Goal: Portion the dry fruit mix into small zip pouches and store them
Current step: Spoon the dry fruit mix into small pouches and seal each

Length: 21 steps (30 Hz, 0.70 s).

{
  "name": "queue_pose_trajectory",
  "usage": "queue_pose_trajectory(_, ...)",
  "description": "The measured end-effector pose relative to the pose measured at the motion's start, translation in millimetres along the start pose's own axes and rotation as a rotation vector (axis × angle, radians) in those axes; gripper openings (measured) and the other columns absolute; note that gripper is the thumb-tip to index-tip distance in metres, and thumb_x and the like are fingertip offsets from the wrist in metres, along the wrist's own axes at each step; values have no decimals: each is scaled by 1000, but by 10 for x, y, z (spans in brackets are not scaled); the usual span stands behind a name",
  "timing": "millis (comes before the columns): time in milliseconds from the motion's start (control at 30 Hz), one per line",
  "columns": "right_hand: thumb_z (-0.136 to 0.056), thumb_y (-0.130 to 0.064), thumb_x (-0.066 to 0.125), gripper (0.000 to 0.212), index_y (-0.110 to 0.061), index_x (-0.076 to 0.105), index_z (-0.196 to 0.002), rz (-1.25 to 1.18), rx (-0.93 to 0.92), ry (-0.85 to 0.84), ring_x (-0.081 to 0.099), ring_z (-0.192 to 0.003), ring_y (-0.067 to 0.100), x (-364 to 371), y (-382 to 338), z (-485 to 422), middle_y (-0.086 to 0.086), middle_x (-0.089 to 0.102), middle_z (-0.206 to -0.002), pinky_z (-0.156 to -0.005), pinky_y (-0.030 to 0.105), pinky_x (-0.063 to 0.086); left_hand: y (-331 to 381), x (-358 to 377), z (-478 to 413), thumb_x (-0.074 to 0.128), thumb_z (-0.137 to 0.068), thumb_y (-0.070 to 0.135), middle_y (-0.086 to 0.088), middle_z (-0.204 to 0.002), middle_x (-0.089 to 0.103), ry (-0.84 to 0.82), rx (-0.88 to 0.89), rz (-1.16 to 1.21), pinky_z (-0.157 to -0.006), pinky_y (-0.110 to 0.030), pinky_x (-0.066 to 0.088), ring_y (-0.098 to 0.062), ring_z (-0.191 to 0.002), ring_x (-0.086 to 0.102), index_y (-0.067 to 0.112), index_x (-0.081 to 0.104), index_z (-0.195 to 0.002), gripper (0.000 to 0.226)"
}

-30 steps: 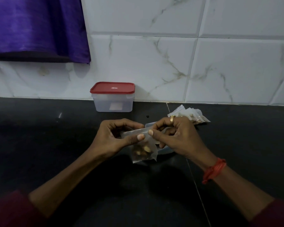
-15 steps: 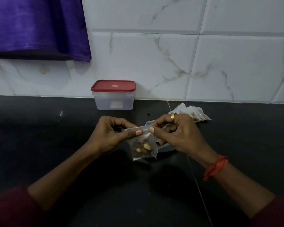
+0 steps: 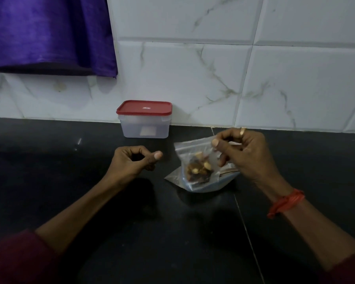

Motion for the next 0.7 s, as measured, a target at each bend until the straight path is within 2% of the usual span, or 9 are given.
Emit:
queue_pose_trajectory(67,-89,-8,71,14,-16,68,-78,2,20,73,60,-44,11,-161,14,-47,-6,69,-65,-47,16,46,15,75,13,73,-72,29,4,-76,73,-37,22,-10,-65,-18,56,-8,-72,68,10,70,-77,20)
queue_pose_trajectory(167,-91,-11,69,14,-17,67,-79,-53,66,181,58,-43,12,-370,113,-92,-5,68,-67,-44,18,44,60,209,63,78,-77,32,7,-103,73,-103,111,-114,-81,-26,59,-13,-97,69,17,75,-101,29)
queue_pose_trajectory(267,-93,-16,68,6,-18,68,-87,-58,97,283,58,-45,14,-551,242,-134,-4,70,-73,-47,24,47,152,380,138,81,-74,49,13,-122,60,-209,250,-269,-90,-23,55,-12,-114,60,32,72,-116,46)
queue_pose_trajectory(333,-94,-18,67,7,-20,67,-87,-28,103,344,58,-44,13,-669,317,-184,-6,70,-74,-48,27,47,209,517,213,83,-70,53,13,-134,48,-288,348,-380,-95,-20,51,-9,-126,51,41,67,-122,56)
queue_pose_trajectory(400,-95,-20,66,9,-22,65,-87,37,83,359,57,-43,12,-738,354,-265,-6,71,-77,-50,26,47,219,634,281,85,-69,53,13,-141,39,-357,400,-463,-101,-24,49,-8,-133,44,46,65,-123,58)
queue_pose_trajectory(500,-96,-25,66,11,-26,63,-85,182,88,348,58,-42,10,-795,433,-424,-9,72,-73,-53,22,47,178,716,310,82,-71,59,16,-145,34,-399,439,-580,-101,-36,51,-9,-136,40,49,64,-119,52)
queue_pose_trajectory(600,-95,-28,66,10,-22,67,-87,285,116,344,60,-41,7,-815,527,-584,-10,72,-71,-59,23,49,135,703,279,80,-75,57,19,-144,33,-379,444,-609,-97,-35,54,-9,-133,43,47,65,-115,43)
queue_pose_trajectory(700,-94,-27,66,12,-15,69,-90,340,129,362,60,-41,6,-808,568,-707,-10,70,-70,-56,14,49,159,690,263,77,-78,53,19,-142,36,-355,468,-609,-90,-32,58,-9,-128,48,44,66,-108,33)
Point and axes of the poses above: each hand's wrist, its own z-axis away from the middle knuckle, its own x-axis out of the palm, y = z × x, the point moved 10 cm from there along -z, towards the middle knuckle
